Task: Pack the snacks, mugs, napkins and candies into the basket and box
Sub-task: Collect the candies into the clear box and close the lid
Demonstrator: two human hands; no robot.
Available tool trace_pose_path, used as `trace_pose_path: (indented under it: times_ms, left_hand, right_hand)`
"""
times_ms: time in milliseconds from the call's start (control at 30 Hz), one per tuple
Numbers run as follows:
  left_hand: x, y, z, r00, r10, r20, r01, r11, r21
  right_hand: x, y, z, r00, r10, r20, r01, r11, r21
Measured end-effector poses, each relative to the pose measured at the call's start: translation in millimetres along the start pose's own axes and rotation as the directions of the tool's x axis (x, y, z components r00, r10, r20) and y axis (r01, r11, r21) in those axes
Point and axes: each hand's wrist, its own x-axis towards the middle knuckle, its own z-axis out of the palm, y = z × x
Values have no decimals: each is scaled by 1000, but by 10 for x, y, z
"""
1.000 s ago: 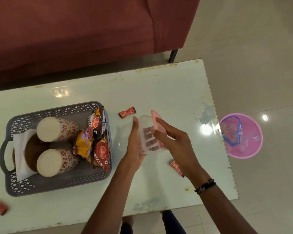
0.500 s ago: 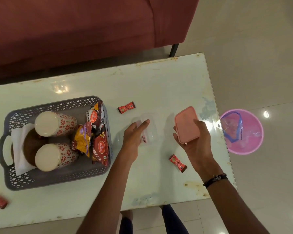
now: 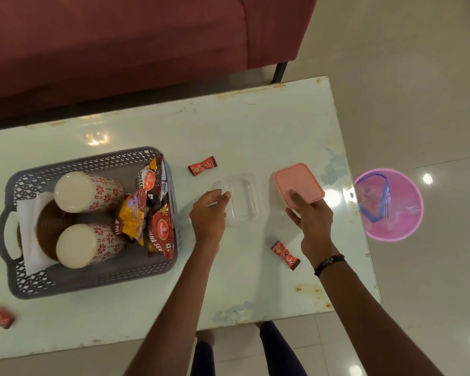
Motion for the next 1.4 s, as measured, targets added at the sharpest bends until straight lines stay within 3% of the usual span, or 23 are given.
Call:
trace_pose_path:
  times_ms: [67,133,267,433,533,600,667,800,967,1133,1267,1400]
  left_hand:
    - [-59,-47,-8,999,28,-19,-28,1000,-7]
    - [-134,-91,-22,997,72,-37,-72,997,-3]
    - [-288,-193,-53,988,148,-49,-147,989,21]
    - [-544,-297,-66,969,214,-127,-210,977,45]
    - [-726,-391,-65,965,248,-89,-240,967,91]
    - [-808,-469,-54,967,249,-57,-241,963,120]
    - [-850,-530,-46,969,243,-41,-236,963,134]
    - [-855,-570,-73,965,261,-33,-253,955,154]
    - [-760,-460,-143,939,339,-65,-328,935,131]
    - [-438,-292,-204,892,439,-107,-415,890,187]
    - [83,-51,-191,814,573,-93,-521,791,321]
    - [675,161,-101,785,613,85,-542,613,575]
  right_hand:
    - [14,77,-3,1000,0,-20,-2,997,-77]
    - [19,126,-27,995,-9,-97,-17,965,-261]
    - [-57,192,-166,986,-119,-116,30,812,-582]
    - [-288,360,-430,956,-256,144,262,522,-812]
    - [-404,561,-547,921,-263,287,365,325,-872]
    - [-447,656,-566,898,-295,326,402,252,-880]
    - [-441,698,-553,895,-306,324,405,258,-877]
    - [-432,641,-474,921,-249,301,381,406,-831]
    - [-595,311,-100,835,-404,374,543,494,-679]
    - [-563,182,371,823,-408,394,566,548,-615]
    - [-491,168,399,831,-429,355,552,553,-623]
    - [-504,238,265,837,-425,343,544,584,-603]
